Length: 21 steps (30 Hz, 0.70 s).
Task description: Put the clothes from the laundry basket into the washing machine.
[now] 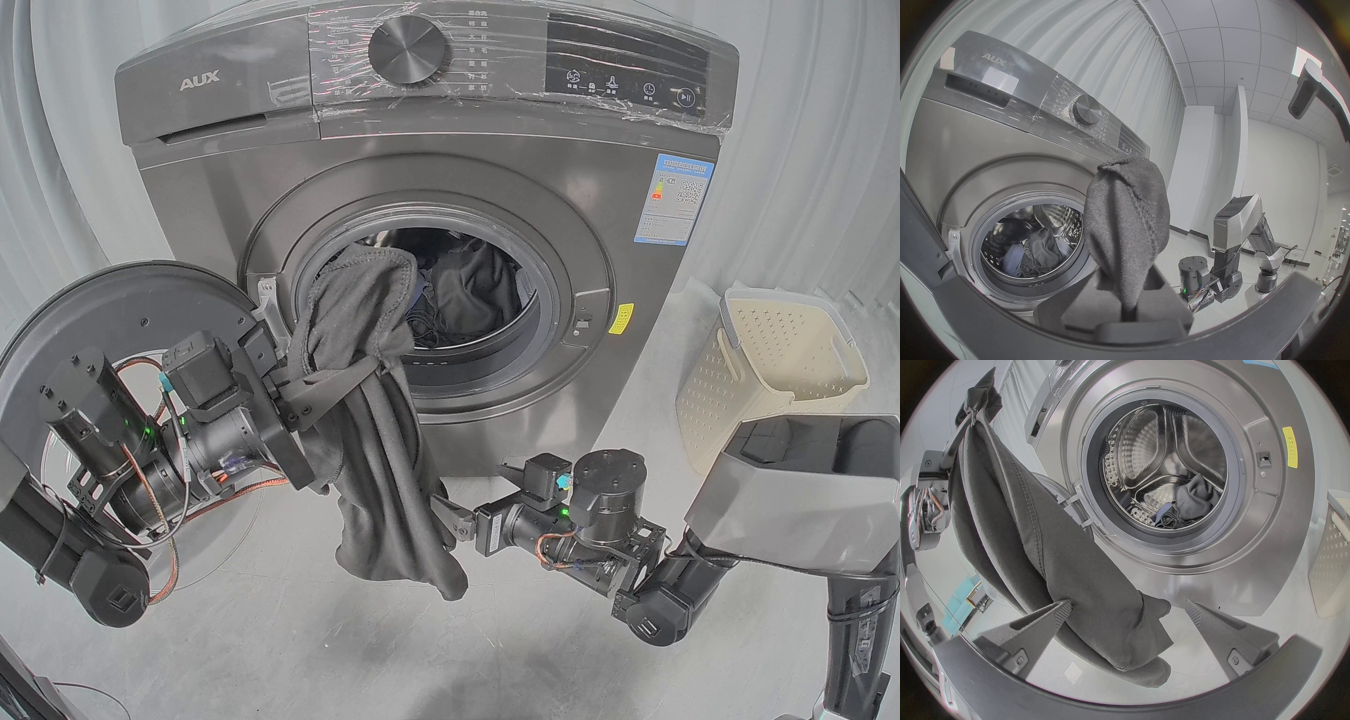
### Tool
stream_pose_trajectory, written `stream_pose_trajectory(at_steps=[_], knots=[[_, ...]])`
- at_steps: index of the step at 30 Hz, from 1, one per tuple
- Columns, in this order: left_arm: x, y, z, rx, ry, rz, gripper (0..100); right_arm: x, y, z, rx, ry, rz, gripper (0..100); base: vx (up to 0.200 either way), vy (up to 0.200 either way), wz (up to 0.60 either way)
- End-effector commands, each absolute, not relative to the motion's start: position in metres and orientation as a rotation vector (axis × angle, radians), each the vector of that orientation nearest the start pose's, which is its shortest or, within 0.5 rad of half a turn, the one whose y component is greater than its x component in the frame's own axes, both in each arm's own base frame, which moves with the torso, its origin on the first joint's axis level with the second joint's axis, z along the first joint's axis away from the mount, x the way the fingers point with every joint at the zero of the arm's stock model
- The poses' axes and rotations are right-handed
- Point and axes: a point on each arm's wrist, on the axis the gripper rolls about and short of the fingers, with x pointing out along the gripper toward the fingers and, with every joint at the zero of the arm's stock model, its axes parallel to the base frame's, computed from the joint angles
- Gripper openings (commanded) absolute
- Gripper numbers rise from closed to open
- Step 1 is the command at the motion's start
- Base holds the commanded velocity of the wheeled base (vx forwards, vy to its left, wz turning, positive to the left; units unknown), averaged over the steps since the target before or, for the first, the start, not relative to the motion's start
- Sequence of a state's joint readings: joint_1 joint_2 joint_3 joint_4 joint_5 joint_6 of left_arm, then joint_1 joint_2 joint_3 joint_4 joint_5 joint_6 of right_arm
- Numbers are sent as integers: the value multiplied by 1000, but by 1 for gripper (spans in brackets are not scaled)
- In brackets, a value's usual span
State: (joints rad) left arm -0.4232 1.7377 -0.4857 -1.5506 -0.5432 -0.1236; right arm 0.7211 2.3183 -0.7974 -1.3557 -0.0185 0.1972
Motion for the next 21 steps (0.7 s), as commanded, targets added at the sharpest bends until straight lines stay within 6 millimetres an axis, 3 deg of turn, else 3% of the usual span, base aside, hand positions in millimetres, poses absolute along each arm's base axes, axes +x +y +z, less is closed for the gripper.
stream_pose_trajectory(at_steps=[1,21], knots=[[243,-122,182,-95,-246,-977,0,290,261,32,129,223,695,100,0,0,0],[245,-119,182,-94,-245,-966,0,274,280,25,122,236,759,100,0,0,0]])
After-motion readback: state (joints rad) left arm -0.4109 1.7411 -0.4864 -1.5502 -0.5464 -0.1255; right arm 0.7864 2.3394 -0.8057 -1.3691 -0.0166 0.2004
